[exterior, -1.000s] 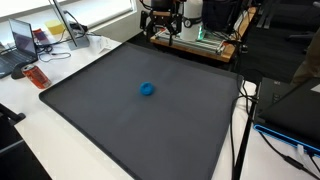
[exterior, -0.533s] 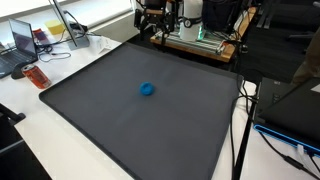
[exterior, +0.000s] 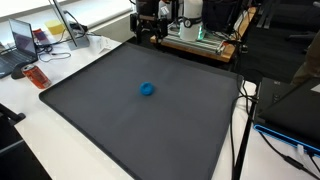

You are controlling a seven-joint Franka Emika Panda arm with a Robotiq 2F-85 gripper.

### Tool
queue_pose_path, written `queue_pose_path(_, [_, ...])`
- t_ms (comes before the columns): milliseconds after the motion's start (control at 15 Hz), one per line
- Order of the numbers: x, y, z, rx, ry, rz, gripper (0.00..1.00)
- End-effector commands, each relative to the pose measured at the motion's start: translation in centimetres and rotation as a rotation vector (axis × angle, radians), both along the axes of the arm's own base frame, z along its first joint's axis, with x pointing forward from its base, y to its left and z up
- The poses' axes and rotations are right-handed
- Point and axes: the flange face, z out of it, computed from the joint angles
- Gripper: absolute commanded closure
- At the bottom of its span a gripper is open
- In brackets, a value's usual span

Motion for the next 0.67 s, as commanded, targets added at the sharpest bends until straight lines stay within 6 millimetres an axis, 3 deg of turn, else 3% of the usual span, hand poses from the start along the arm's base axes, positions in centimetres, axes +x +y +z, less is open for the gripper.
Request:
queue_pose_path(0, [3.4, -0.1, -1.8, 0.013, 0.092, -0.107, 0.00])
queue_pose_path(400, [5.1, 0.3, -5.2, 0.021, 0.192, -0.239, 0.00])
queue_pose_path(600, [5.4, 1.0, -7.1, 0.040, 0.193, -0.193, 0.00])
